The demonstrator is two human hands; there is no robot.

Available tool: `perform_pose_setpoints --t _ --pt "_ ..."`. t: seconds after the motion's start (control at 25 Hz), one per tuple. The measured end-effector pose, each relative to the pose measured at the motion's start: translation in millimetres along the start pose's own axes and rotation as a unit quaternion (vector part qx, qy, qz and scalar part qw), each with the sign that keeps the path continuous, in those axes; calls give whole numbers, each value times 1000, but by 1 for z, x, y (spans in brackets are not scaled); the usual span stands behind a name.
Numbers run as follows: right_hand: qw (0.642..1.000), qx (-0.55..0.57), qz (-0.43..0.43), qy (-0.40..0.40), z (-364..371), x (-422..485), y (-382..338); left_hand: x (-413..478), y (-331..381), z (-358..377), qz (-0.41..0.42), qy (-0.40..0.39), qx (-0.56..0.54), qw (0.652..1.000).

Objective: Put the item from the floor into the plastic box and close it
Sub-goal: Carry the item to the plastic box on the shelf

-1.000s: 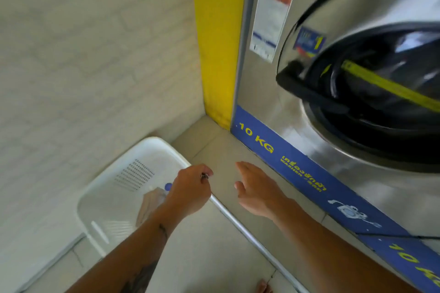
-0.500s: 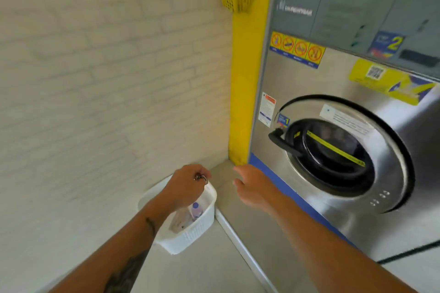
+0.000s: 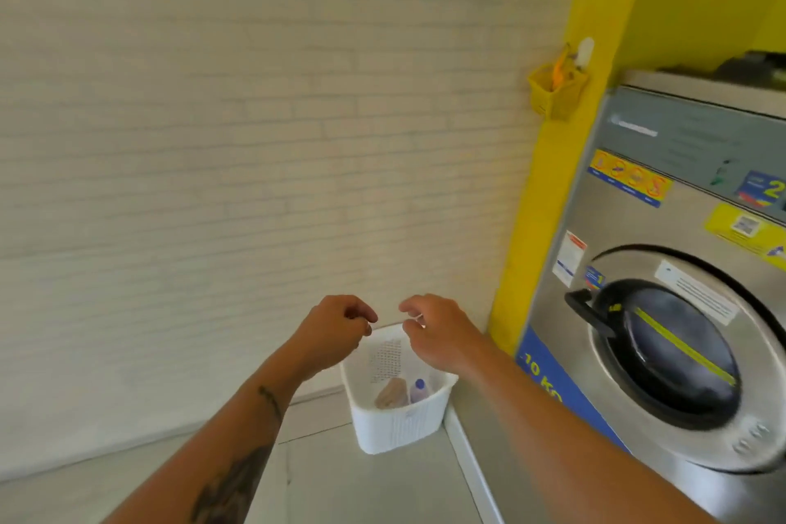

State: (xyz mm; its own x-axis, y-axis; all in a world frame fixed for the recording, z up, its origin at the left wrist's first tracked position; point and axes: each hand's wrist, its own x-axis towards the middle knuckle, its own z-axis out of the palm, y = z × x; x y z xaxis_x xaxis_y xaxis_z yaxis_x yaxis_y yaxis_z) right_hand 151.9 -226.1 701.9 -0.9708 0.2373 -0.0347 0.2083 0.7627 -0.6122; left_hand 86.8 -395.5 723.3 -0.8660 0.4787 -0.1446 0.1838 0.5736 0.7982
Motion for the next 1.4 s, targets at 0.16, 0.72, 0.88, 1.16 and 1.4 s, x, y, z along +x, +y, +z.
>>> perform_pose_setpoints --t 0.16,0.72,0.88,1.16,1.4 --pt "997 12 -63 -30 34 -3 -85 -51 -44 -75 -31 59 -16 998" --pt "955 25 -253 -154 285 -60 -445 -309 -288 -376 -154 284 -42 945" --pt "935 27 -297 -192 344 -71 -524 -357 -328 -428 -190 327 -52 924" --pt "899 47 -360 -245 443 -48 -635 -387 -407 -512 -251 374 -42 892" --pt "869 80 -394 -289 527 6 -747 -385 -479 -621 -296 402 -26 866"
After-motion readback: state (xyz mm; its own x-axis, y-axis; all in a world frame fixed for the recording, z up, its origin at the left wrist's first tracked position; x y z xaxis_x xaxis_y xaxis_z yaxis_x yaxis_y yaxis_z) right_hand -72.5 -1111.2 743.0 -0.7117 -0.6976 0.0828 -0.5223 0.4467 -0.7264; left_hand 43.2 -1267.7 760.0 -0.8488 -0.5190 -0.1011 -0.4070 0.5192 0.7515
